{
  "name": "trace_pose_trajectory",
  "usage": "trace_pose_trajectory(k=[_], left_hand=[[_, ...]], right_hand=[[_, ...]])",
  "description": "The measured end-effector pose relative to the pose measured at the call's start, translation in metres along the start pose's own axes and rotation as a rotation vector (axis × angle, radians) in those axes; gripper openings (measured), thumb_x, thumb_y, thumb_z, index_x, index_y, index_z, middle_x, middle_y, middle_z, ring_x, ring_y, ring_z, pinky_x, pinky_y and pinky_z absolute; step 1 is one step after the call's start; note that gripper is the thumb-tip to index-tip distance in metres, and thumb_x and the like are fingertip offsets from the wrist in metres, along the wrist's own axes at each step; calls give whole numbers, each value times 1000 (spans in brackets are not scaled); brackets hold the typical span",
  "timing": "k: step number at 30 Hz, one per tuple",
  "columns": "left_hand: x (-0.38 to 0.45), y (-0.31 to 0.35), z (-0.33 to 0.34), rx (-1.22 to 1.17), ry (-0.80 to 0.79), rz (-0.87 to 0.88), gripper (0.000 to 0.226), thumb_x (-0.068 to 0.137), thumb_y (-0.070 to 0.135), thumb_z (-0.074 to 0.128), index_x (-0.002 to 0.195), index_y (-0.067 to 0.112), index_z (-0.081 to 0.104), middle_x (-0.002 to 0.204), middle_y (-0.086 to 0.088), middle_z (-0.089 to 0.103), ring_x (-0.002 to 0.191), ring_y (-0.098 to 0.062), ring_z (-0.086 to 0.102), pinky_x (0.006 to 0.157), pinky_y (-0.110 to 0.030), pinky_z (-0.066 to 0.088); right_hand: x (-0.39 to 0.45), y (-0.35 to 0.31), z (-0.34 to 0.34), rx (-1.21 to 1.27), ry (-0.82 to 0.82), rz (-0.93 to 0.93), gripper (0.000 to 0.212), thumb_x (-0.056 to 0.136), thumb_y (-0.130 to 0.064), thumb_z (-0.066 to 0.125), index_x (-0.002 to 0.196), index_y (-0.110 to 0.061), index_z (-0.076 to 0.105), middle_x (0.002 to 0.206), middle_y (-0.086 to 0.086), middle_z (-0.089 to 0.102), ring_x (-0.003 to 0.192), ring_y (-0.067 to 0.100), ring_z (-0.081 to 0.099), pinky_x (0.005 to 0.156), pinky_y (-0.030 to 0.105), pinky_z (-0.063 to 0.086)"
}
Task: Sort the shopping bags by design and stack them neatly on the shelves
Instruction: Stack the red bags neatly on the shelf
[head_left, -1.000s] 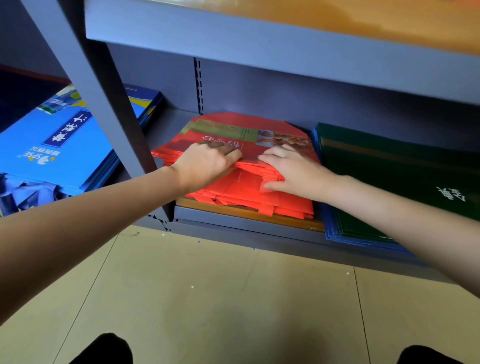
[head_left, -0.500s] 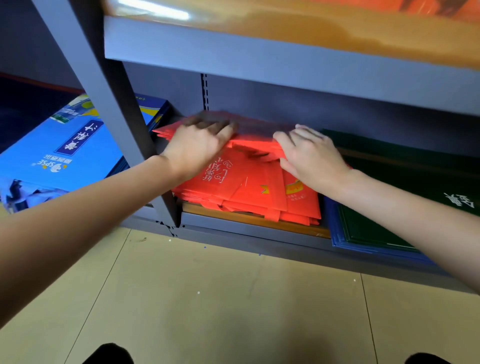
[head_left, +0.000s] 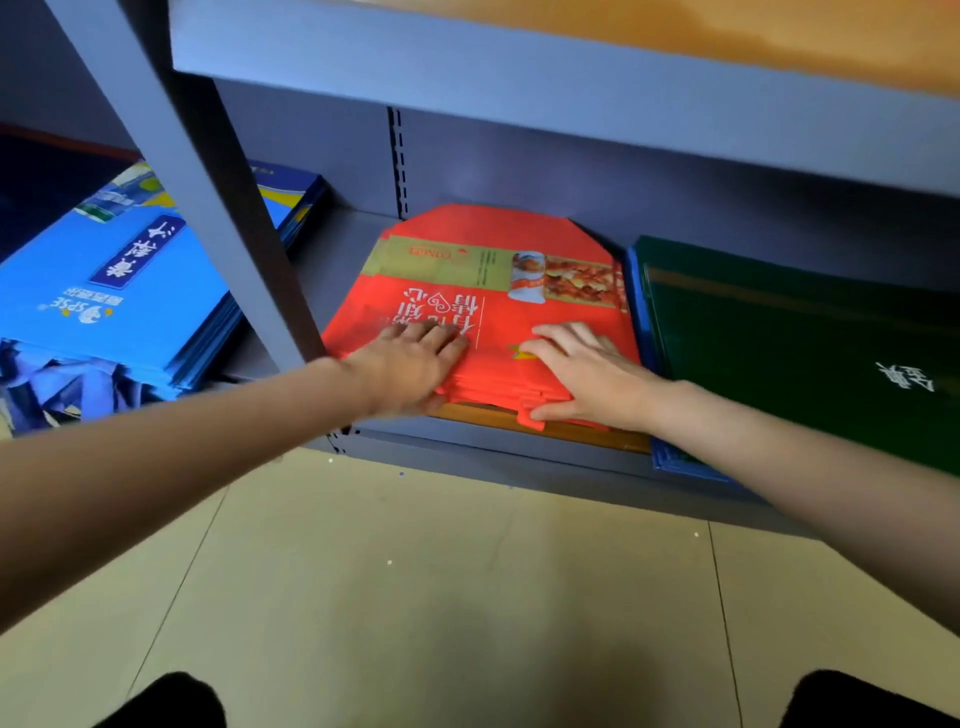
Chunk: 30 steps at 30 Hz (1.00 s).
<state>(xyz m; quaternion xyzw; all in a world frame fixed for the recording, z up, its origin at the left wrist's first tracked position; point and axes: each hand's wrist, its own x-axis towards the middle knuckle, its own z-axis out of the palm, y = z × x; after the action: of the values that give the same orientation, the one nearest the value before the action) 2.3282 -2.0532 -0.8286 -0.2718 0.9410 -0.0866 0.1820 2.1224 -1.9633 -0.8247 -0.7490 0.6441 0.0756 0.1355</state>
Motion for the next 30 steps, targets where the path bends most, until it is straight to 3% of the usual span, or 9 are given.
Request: trace_pose_trajectory(k=[3,5,6,8,10,13,19,27,30], left_hand=[[16,-4,-30,-51,-133,-141,83,83,41,65,147,18,17,146,-11,28,133,-33,33,107,-49,29],[15,15,-37,-314,-149,-426,79,82,30,68,146,21,22,147,-10,28,136,-34,27,109,-53,23],[11,34,-33,-446,-54,-565,71,83,23,65,144,20,27,146,-10,29,137,-34,25,110,-53,21],[-4,88,-9,-612,384,-755,57,76,12,64,131,15,48,137,-12,44,132,-32,36,107,-52,29],[-14,126,17,-750,723,-774,55,62,4,60,117,9,61,128,-13,56,123,-33,50,97,-51,40],[-11,145,37,-892,886,-716,64,61,-5,51,125,-1,55,136,-21,47,126,-41,45,100,-47,38],[-7,141,29,-1087,1019,-762,60,74,-9,41,134,-6,42,146,-20,32,134,-30,32,108,-35,31],[0,149,21,-1139,1048,-776,64,75,-15,45,138,-8,36,148,-21,26,134,-23,26,97,-10,26],[1,147,21,-1109,1024,-776,59,75,-12,45,133,-7,44,142,-25,33,129,-31,34,100,-19,30]], right_hand=[[-2,-7,-5,71,19,123,81,76,-49,69,142,-24,29,147,3,22,136,25,13,106,47,23],[-9,-14,-1,192,135,258,76,76,-41,73,139,-23,35,145,5,25,132,27,18,106,45,23],[-13,-18,3,227,205,285,71,77,-38,72,137,-22,38,144,4,26,131,27,20,106,44,23],[-20,-25,12,222,253,246,69,78,-37,71,137,-22,39,143,2,27,130,25,22,109,43,21],[-21,-25,20,140,224,180,75,78,-36,71,140,-23,32,144,3,26,131,26,22,111,44,18],[-21,-14,28,3,251,129,76,79,-32,70,143,-24,29,145,4,27,131,27,23,111,43,16],[-23,0,7,196,554,142,56,72,-24,78,124,-18,59,132,3,47,122,27,36,106,36,22],[-22,2,7,356,543,158,49,72,-23,78,118,-21,63,122,0,54,115,25,43,104,32,30],[-22,2,1,366,578,159,48,73,-23,77,119,-18,64,119,1,56,113,22,44,101,25,28]])
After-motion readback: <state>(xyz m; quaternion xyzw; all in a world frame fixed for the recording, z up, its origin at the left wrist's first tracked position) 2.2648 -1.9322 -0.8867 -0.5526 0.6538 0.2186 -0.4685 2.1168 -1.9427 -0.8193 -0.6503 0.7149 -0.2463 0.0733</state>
